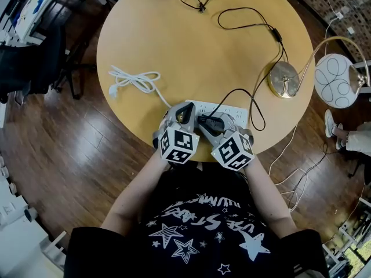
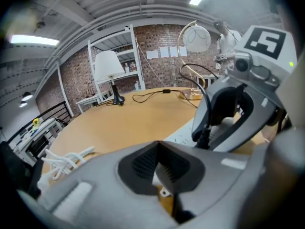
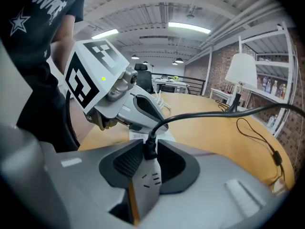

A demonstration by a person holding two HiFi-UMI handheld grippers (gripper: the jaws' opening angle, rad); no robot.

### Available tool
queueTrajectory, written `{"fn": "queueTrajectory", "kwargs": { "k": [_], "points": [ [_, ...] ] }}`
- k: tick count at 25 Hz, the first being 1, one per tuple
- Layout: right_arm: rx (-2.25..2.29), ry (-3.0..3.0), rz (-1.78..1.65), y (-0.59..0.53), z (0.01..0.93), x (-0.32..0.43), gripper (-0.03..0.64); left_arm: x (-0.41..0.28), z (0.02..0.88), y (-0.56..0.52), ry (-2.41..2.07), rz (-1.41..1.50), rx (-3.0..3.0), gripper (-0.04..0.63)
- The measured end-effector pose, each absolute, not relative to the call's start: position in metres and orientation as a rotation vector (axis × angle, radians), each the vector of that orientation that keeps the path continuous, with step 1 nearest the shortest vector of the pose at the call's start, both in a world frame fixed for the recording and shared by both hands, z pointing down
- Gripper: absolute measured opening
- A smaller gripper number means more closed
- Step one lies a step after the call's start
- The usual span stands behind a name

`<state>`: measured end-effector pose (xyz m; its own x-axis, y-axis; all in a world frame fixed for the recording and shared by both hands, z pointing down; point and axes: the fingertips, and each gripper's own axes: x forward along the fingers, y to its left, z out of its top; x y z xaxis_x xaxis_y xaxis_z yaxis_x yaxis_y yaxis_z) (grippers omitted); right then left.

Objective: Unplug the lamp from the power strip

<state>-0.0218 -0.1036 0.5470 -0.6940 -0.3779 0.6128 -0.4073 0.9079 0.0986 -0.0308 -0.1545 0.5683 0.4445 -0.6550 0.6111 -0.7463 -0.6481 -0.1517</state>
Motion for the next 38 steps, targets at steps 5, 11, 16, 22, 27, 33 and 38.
{"fn": "queueTrajectory", "kwargs": {
  "k": [5, 11, 16, 22, 27, 33, 38],
  "points": [
    [0.515, -2.397, 0.041, -0.1019, 0.5484, -0.0256, 0.088, -0.0316, 0.5671, -0.1543, -1.245, 0.974, 2.553, 0.003],
    [0.433, -2.373, 0.09, -0.1009, 0.5486, -0.027, 0.077, -0.0315, 0.5672, -0.1534, -1.245, 0.976, 2.554, 0.003],
    [0.466, -2.348, 0.002, -0.0988, 0.5473, -0.0266, 0.063, -0.0298, 0.5665, -0.1555, -1.255, 0.967, 2.545, 0.003],
    [0.486, -2.343, 0.007, -0.0985, 0.5476, -0.0282, 0.057, -0.0313, 0.5674, -0.1551, -1.254, 0.97, 2.55, 0.003],
    [0.491, -2.382, 0.09, -0.1004, 0.5446, -0.028, 0.055, -0.0311, 0.5674, -0.1581, -1.274, 0.939, 2.537, 0.003],
    [0.515, -2.428, 0.127, -0.1011, 0.5424, -0.0269, 0.055, -0.0307, 0.5673, -0.1593, -1.293, 0.932, 2.544, 0.003],
    [0.516, -2.444, 0.13, -0.1003, 0.5429, -0.0278, 0.055, -0.0324, 0.5675, -0.1578, -1.306, 0.93, 2.552, 0.003]
  ]
}}
